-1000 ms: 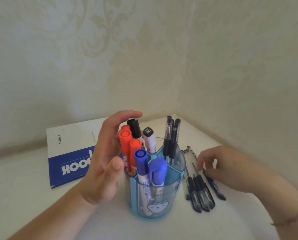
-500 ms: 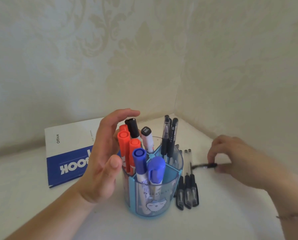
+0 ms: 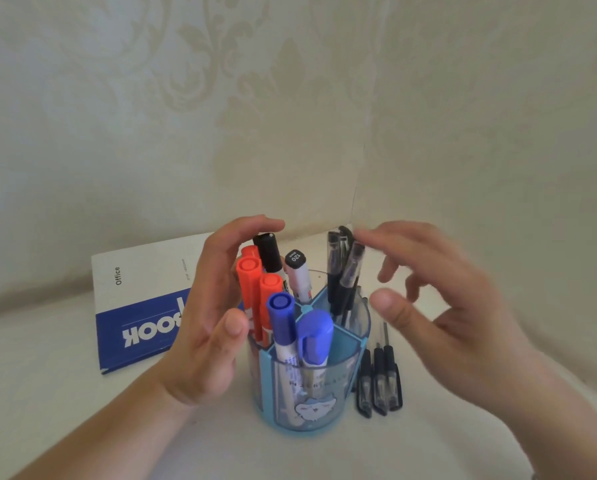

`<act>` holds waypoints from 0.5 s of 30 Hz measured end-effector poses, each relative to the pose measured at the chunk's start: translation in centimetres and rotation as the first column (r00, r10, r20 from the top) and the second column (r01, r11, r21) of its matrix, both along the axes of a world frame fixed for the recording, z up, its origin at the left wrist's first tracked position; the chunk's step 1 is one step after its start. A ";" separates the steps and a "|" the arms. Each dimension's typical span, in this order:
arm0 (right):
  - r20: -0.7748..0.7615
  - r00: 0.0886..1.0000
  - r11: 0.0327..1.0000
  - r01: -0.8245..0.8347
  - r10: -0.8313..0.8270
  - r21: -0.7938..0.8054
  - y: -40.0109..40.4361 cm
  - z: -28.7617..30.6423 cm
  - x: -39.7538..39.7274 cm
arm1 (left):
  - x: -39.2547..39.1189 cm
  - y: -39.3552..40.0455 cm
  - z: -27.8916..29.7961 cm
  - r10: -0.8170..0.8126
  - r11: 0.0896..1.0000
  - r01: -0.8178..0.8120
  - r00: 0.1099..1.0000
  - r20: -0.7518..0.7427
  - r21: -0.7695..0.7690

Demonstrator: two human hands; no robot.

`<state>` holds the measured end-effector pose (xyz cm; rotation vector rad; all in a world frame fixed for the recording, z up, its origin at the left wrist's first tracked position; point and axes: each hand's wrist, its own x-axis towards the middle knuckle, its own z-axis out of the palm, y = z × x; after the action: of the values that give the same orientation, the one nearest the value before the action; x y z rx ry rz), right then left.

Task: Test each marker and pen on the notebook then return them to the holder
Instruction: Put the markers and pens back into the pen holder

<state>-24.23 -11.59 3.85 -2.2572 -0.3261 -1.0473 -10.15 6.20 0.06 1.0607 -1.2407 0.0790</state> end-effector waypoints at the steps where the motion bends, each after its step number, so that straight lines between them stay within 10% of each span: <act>1: -0.012 1.000 0.999 0.004 -0.004 0.041 -0.5 0.0 0.1 | 0.1 0.1 0.0 0.018 1.000 -0.018 1.000 -0.009 0.006; 5: -0.336 0.938 0.996 0.067 -0.085 -0.065 -4.1 -0.3 -0.3 | 0.1 0.1 -0.1 0.014 1.000 -0.014 1.000 -0.004 0.000; 8: -0.718 0.677 0.954 -0.080 -0.160 -0.288 -6.1 -1.5 -0.3 | 0.2 0.0 -0.1 0.001 1.000 -0.001 1.000 0.007 -0.008; 15: -0.805 0.555 0.944 -0.098 -0.210 -0.314 -7.3 -2.8 0.1 | 0.0 -0.1 0.3 -0.022 1.000 0.023 0.999 0.035 -0.006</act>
<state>-24.15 -18.85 1.08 -2.7838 0.0053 0.1944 -10.20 6.10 0.35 1.0439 -1.2829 0.0842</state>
